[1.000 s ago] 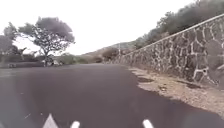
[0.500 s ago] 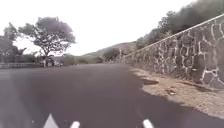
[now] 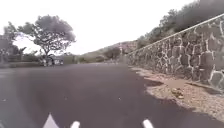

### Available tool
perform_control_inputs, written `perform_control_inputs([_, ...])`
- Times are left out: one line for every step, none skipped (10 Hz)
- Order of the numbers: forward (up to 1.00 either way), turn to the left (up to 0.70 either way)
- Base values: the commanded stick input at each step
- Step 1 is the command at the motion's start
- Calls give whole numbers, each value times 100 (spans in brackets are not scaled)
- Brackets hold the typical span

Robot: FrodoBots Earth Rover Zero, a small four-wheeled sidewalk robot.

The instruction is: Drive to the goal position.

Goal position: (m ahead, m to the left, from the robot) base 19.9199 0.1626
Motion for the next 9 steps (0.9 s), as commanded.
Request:
perform_control_inputs([50, 0])
perform_control_inputs([50, 0])
perform_control_inputs([50, 0])
perform_control_inputs([50, 0])
perform_control_inputs([50, 0])
perform_control_inputs([50, 0])
perform_control_inputs([50, 0])
perform_control_inputs([50, 0])
perform_control_inputs([50, 0])
